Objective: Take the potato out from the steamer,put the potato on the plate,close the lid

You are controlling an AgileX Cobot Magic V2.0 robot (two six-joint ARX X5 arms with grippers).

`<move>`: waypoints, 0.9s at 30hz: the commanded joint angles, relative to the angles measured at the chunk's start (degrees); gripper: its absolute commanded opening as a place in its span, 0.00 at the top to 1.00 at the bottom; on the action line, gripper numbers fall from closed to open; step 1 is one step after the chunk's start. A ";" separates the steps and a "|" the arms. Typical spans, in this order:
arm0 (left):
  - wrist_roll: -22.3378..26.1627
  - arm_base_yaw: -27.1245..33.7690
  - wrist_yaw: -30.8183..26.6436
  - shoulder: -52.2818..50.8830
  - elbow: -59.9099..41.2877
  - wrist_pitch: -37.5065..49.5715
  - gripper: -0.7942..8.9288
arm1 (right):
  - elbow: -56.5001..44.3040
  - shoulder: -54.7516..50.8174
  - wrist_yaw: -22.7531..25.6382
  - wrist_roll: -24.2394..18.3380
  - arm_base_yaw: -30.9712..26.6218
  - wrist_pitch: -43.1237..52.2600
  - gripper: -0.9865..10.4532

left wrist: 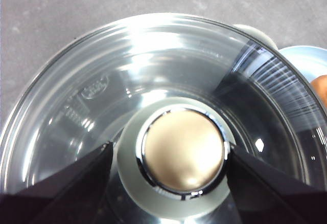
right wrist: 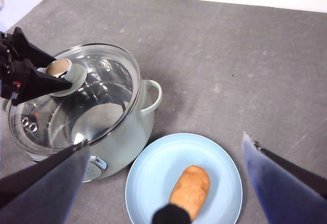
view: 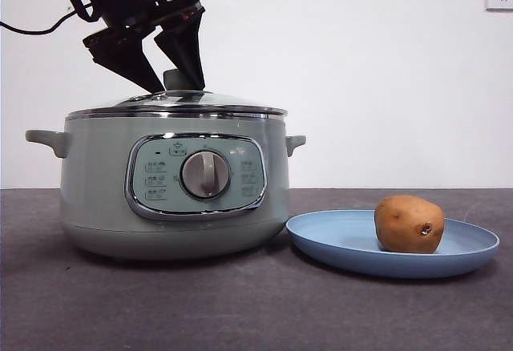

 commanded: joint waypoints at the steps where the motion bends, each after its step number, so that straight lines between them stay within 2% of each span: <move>1: 0.20 0.07 -0.52 1.11 1.88 -1.38 0.55 | 0.00 0.00 0.15 0.39 0.02 0.28 0.48; 10: 0.22 0.02 0.07 -2.84 13.92 -6.62 0.55 | 0.02 0.00 0.11 0.37 0.02 0.46 0.48; 16: -0.22 0.00 7.45 -11.61 17.14 -7.37 0.55 | 0.37 -0.07 -0.31 0.37 0.11 1.49 0.48; 21: -0.22 -0.11 9.09 -20.94 17.14 -8.59 0.56 | 0.87 -0.20 -0.31 0.37 0.13 1.64 0.49; 23: -0.17 -0.11 9.07 -24.48 17.14 -9.66 0.58 | 0.90 -0.24 -0.31 0.37 0.13 1.57 0.60; 24: -0.13 -0.11 9.09 -25.81 17.14 -10.21 0.62 | 0.90 -0.24 -0.31 0.35 0.13 1.53 0.68; 25: 0.33 -0.11 9.07 -27.23 17.14 -11.06 0.74 | 0.90 -0.35 -0.28 0.31 0.13 1.51 0.79; 26: 0.81 -0.11 9.01 -28.55 17.14 -12.07 0.91 | 0.90 -0.44 -0.28 0.31 0.13 1.57 0.91; 27: 1.16 -0.09 8.96 -29.59 17.14 -12.74 0.92 | 0.90 -0.50 -0.26 0.13 0.13 1.62 0.92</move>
